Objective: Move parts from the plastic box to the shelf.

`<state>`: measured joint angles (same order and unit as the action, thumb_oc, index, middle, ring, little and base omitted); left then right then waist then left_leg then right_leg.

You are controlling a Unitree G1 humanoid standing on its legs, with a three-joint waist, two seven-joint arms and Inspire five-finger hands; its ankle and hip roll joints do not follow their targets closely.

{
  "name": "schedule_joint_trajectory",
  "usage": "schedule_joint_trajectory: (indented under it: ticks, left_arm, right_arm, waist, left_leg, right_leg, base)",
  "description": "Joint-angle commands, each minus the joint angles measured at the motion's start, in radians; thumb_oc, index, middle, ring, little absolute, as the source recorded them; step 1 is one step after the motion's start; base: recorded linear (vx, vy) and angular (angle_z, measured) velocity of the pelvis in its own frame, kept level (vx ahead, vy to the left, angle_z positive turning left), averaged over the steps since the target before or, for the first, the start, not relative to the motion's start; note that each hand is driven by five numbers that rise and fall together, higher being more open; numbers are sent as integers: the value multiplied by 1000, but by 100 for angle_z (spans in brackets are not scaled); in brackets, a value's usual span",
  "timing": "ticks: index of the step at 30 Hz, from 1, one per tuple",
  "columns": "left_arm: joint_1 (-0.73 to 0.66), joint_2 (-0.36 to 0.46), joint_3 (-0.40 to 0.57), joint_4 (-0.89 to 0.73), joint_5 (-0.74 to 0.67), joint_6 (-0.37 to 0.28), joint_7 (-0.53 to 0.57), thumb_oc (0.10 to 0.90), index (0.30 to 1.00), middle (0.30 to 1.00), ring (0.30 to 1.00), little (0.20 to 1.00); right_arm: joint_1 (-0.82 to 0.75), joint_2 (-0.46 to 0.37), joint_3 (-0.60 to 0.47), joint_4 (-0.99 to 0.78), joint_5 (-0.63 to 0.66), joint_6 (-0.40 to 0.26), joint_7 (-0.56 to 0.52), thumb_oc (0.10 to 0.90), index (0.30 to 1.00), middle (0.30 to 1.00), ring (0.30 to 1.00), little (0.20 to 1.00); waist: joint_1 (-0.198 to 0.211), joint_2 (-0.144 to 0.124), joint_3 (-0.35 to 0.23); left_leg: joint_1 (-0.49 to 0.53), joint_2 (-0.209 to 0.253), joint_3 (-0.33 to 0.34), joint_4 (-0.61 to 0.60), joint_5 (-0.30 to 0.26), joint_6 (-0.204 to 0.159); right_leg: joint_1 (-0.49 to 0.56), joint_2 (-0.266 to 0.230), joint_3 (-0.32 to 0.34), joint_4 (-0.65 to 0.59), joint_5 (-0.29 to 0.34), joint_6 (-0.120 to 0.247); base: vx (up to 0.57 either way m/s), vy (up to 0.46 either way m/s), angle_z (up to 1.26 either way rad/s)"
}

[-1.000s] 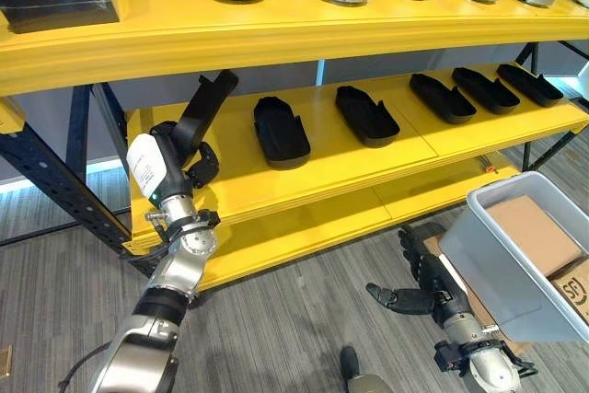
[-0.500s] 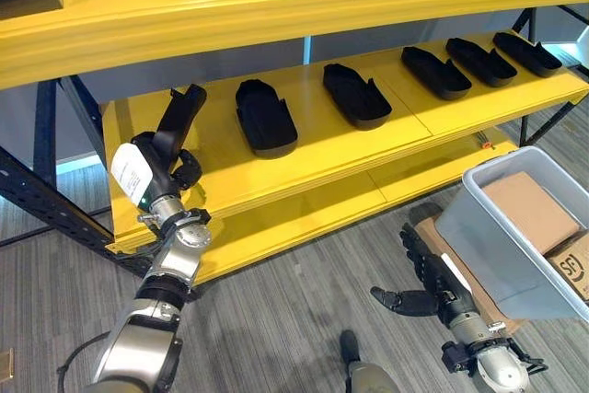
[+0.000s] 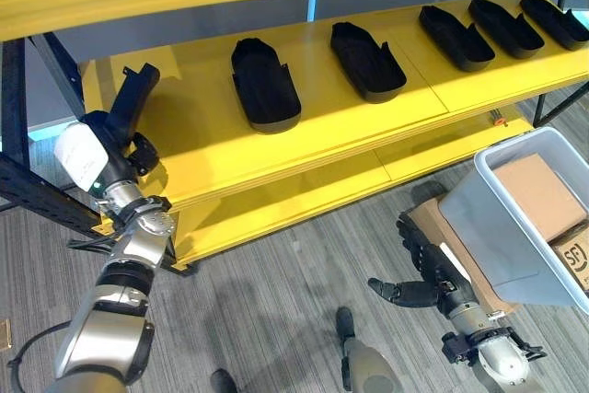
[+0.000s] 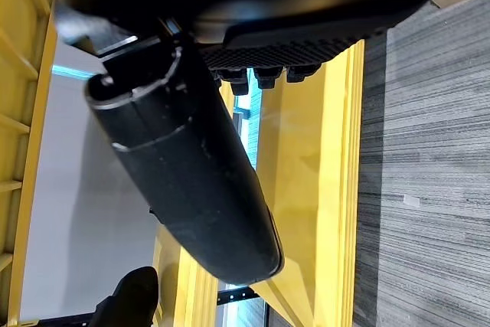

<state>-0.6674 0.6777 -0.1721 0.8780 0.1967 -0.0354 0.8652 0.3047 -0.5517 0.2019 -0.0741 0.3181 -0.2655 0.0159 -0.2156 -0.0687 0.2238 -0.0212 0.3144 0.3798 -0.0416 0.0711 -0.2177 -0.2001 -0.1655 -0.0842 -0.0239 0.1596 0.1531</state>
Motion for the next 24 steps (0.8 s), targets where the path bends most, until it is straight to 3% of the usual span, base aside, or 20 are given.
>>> schedule_joint_trajectory:
  ticks: [1,14,24]
  left_arm:
    - [-220,153,-36,-1,91,-43,92,400,300,300,300,300]
    - [-321,253,-174,94,211,23,37,400,300,300,300,300]
    - [-374,271,-261,190,266,56,-26,400,300,300,300,300]
  right_arm:
    - [-40,-41,-56,-134,45,-132,-1,900,1000,1000,1000,1000]
    - [-32,-59,-73,-146,64,-141,8,900,1000,1000,1000,1000]
    - [-34,-72,-88,-156,70,-148,13,900,1000,1000,1000,1000]
  waist:
    - [0,3,-41]
    - [-7,6,-25]
    - [-16,9,-17]
  left_leg:
    - [-96,66,-30,112,69,16]
    - [-144,62,-39,133,62,17]
    - [-179,62,-42,147,63,17]
  right_leg:
    - [-2,-86,15,222,-122,68]
    - [-41,-90,21,226,-111,72]
    - [-77,-88,33,234,-105,74]
  base:
    - [0,0,0]
    - [0,1,0]
    - [-6,3,-1]
